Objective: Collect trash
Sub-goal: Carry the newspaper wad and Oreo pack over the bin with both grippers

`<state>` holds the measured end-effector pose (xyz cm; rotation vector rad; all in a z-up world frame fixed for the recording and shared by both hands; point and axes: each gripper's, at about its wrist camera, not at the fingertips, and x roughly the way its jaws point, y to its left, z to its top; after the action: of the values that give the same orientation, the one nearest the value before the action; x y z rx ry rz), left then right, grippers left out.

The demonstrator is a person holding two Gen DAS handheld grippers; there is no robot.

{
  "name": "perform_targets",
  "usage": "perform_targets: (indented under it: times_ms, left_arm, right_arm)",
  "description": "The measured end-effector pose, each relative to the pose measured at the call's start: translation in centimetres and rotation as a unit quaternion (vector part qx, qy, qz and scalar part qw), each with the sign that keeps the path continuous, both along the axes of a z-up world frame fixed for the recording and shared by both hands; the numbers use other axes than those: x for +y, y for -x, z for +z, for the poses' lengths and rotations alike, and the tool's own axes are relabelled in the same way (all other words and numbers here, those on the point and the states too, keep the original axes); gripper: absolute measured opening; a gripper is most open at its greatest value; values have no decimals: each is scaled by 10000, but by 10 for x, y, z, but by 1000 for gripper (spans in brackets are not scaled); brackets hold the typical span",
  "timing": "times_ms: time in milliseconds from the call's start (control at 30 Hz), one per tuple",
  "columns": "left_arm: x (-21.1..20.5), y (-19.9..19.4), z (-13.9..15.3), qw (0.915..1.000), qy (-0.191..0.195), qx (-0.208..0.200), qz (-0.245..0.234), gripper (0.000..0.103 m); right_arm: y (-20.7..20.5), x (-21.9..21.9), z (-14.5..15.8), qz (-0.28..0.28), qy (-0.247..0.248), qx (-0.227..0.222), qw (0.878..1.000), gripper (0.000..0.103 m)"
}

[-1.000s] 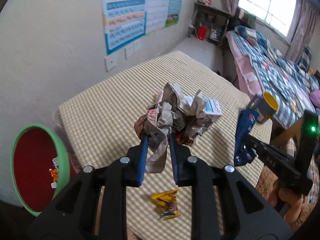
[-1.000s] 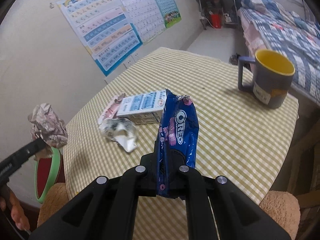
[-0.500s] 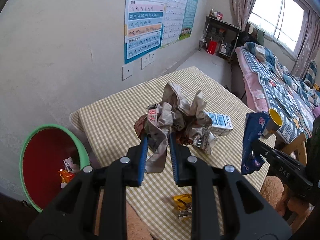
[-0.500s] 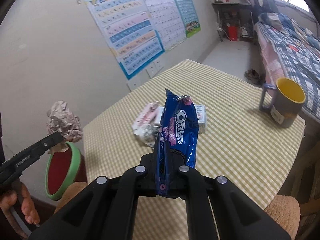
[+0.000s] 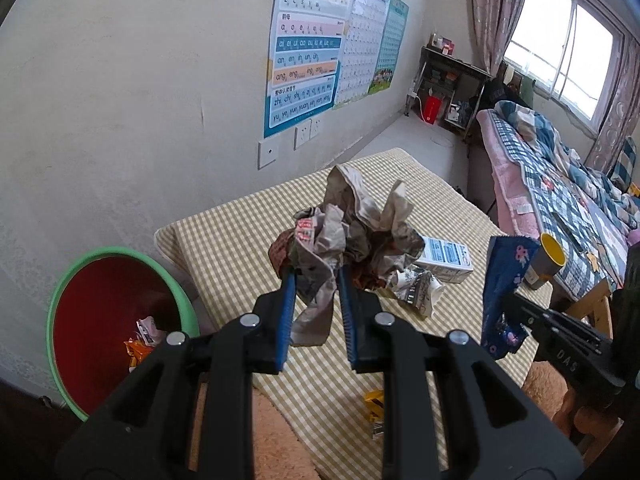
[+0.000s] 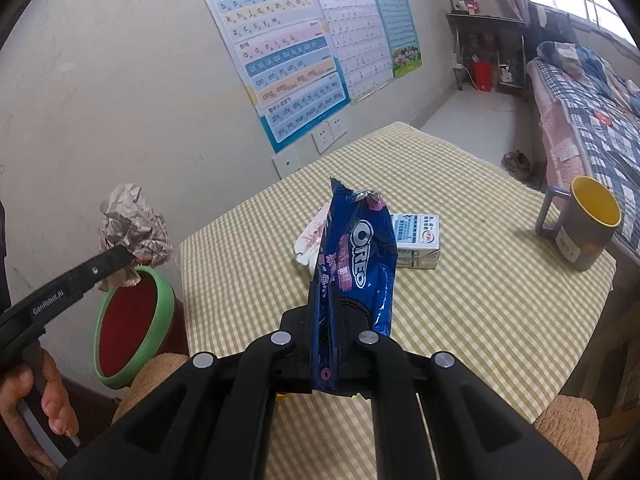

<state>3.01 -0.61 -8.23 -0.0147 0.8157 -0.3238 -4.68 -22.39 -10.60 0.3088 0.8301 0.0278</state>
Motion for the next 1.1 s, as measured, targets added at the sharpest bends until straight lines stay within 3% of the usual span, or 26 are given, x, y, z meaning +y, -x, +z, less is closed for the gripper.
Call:
perform_targets:
  times_ms: [400,1100]
  left_arm:
    - [24,3,6,9994,-18,-118,318,21]
    - [71,-8,-2,9965,41,-45,837,21]
  right_arm:
    - [-3,9,23,115,50,-184,9998,5]
    - [-29,65,25,726,41,-5,9974,5]
